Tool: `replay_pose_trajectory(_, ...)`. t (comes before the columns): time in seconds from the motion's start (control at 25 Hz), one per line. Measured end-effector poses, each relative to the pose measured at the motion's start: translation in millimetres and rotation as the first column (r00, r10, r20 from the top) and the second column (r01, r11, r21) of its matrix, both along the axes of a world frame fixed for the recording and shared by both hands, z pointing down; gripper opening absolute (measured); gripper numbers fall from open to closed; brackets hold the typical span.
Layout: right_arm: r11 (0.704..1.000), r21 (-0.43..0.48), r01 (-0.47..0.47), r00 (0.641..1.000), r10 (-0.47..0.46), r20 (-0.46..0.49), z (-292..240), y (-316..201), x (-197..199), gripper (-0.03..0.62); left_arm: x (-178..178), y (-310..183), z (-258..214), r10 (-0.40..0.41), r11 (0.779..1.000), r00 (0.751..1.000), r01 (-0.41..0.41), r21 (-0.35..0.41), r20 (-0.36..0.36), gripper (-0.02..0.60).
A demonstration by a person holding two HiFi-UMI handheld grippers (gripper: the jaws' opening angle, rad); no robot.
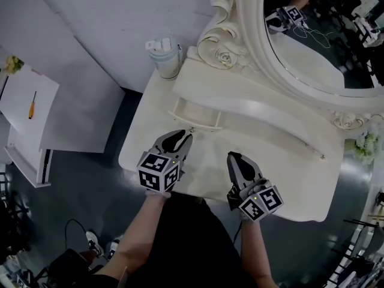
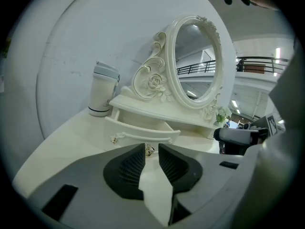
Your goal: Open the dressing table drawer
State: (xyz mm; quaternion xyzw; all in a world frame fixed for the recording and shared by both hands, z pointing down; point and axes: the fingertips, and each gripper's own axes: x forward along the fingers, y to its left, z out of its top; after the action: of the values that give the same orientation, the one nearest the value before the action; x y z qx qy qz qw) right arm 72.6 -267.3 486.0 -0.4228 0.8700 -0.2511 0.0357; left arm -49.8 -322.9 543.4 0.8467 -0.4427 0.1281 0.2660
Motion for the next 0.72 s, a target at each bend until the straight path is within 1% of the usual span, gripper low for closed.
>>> replay_pose_trajectory(0.04, 1.0, 0.006, 0.0, 1.0, 0.0, -0.001, -2.3, 0.2, 0.3, 0.006, -0.8, 1.9, -2.2, 0.001, 1.0, 1.0, -0.001, 0.006, 0.0, 0.097)
replay_pose_trajectory(0.12, 1.0, 0.018, 0.002, 1.0, -0.002, -0.005, -6.7, 0.9, 0.7, 0.006, -1.4, 5.8, -7.0, 0.005, 1.0, 1.0, -0.005, 0.019, -0.004, 0.093)
replay_pose_trajectory(0.24, 0.999, 0.041, 0.002, 1.0, -0.002, -0.013, -14.6, 1.8, 1.2, 0.006, -3.0, 10.9, -16.9, 0.002, 0.999, 1.0, -0.002, 0.052, -0.012, 0.008)
replay_pose_trajectory(0.44, 0.995, 0.097, 0.011, 0.999, -0.006, -0.051, -33.4, 3.4, -1.1, 0.005, -4.3, 17.7, -40.6, 0.002, 0.992, 0.999, 0.004, 0.123, -0.047, 0.002)
replay_pose_trajectory(0.56, 0.99, 0.134, 0.036, 0.997, -0.027, -0.069, -48.0, 5.6, -5.0, 0.005, -3.5, 20.7, -57.7, 0.008, 0.987, 0.998, 0.002, 0.163, -0.059, 0.002)
replay_pose_trajectory(0.72, 0.982, 0.184, 0.033, 0.995, -0.016, -0.096, -67.5, 6.8, -4.2, 0.005, -0.4, 24.1, -79.8, 0.018, 0.978, 0.998, -0.004, 0.207, -0.067, 0.002)
